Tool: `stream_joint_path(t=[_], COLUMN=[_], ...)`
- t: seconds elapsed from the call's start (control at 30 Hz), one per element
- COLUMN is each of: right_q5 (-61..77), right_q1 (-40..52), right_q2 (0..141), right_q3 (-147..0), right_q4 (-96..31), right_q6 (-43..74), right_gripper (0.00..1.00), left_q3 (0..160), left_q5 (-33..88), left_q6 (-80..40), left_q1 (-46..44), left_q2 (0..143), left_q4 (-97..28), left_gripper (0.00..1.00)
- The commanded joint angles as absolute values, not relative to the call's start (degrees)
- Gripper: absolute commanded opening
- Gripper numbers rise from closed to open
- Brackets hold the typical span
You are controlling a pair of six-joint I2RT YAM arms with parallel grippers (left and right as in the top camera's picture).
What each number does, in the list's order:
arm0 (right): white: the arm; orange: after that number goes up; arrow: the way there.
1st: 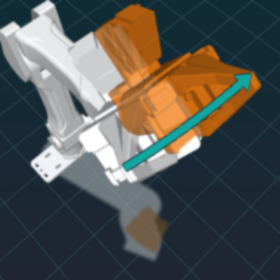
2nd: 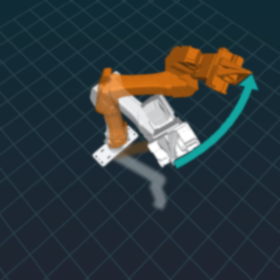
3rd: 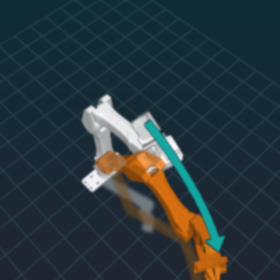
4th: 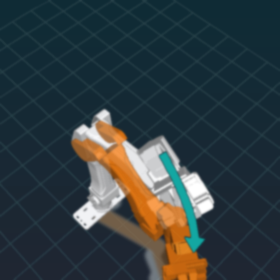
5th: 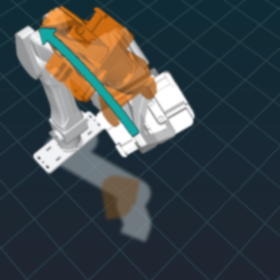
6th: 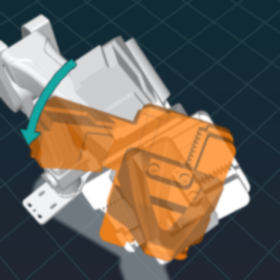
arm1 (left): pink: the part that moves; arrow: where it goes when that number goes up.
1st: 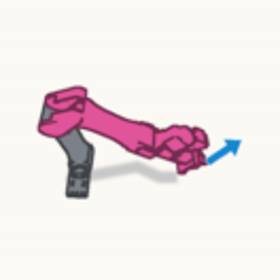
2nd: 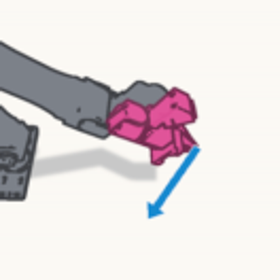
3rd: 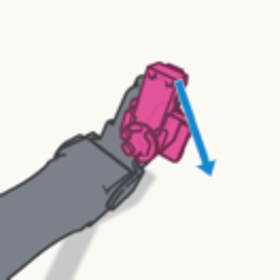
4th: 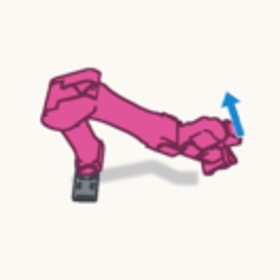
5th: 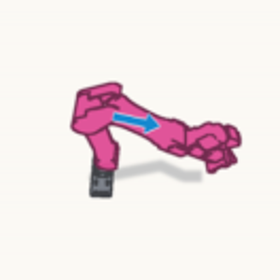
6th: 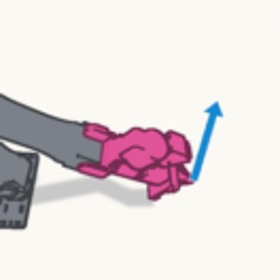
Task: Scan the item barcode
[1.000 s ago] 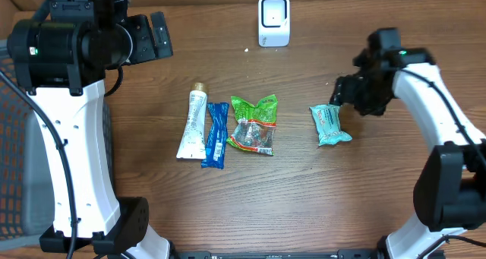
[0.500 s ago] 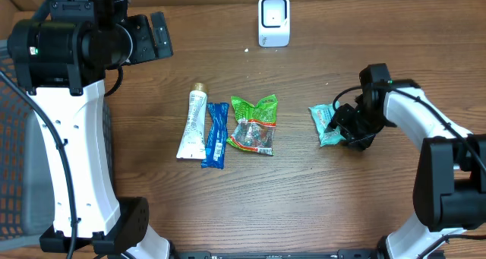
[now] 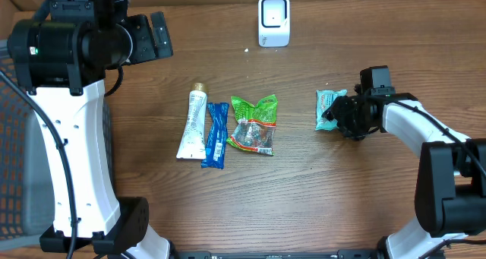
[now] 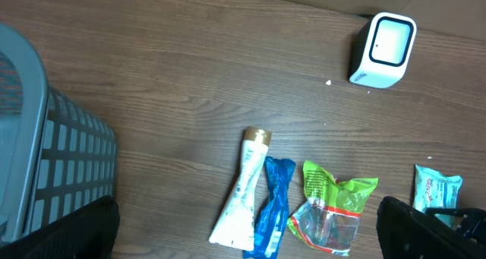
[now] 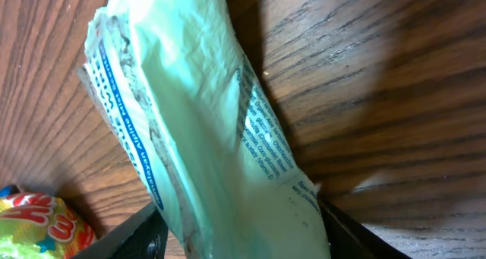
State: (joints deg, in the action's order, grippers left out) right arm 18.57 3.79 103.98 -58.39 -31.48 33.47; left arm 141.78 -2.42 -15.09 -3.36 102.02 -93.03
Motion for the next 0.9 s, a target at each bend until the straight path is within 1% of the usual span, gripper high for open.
stream_joint_path(t=[0.0, 0.1, 0.2, 0.27, 0.3, 0.33, 0.37, 0.4, 0.43, 0.5, 0.67, 0.8, 0.87], right_q5=[15.6, 15.2, 11.5, 10.4, 10.3, 10.3, 10.3, 10.3, 10.3, 10.3, 8.9, -2.7, -12.2], right_q1=[3.2, 3.1, 3.1, 3.1, 3.1, 3.1, 3.1, 3.1, 3.1, 3.1, 3.5, 6.5, 9.5], right_q2=[105.3, 105.4, 105.4, 105.5, 105.5, 105.5, 105.5, 105.5, 105.4, 105.2, 102.2, 98.2, 96.8], right_q3=[-59.1, -59.1, -59.1, -59.1, -59.1, -59.1, -59.1, -59.1, -59.1, -59.3, -61.1, -64.6, -67.1], right_q4=[-31.7, -30.5, -29.5, -28.4, -27.7, -27.0, -26.4, -25.8, -25.1, -24.6, -26.7, -34.3, -39.8], right_q6=[32.1, 33.7, 36.1, 36.0, 36.0, 36.0, 35.9, 35.6, 35.4, 33.7, 25.3, 21.4, 21.0], right_gripper=[0.62, 0.61, 0.58, 0.51, 0.45, 0.31, 0.20, 0.11, 0.04, 0.04, 0.04, 0.04, 0.04], left_q3=[141.6, 141.6, 141.6, 141.6, 141.6, 141.6, 141.6, 141.6, 141.6, 141.6, 141.6, 141.6, 141.6], left_q5=[-3.0, -3.0, -3.0, -3.0, -3.0, -3.0, -3.0, -3.0, -3.0, -3.0, -3.0, -3.0, -3.0], left_q6=[-15.9, -15.9, -15.9, -15.9, -15.9, -15.9, -15.9, -15.9, -15.9, -15.9, -15.9, -15.9, -15.9], left_q1=[-3.4, -3.4, -3.4, -3.4, -3.4, -3.4, -3.4, -3.4, -3.4, -3.4, -3.4, -3.4, -3.4], left_q2=[101.9, 101.9, 101.9, 101.9, 101.9, 101.9, 101.9, 101.9, 101.9, 101.9, 101.9, 102.0, 101.9], left_q4=[-92.8, -92.8, -92.8, -92.8, -92.8, -92.8, -92.8, -92.8, -92.8, -92.8, -92.8, -92.8, -92.8], left_gripper=[1.00, 1.00, 1.00, 1.00, 1.00, 1.00, 1.00, 1.00, 1.00, 1.00, 1.00, 1.00, 1.00])
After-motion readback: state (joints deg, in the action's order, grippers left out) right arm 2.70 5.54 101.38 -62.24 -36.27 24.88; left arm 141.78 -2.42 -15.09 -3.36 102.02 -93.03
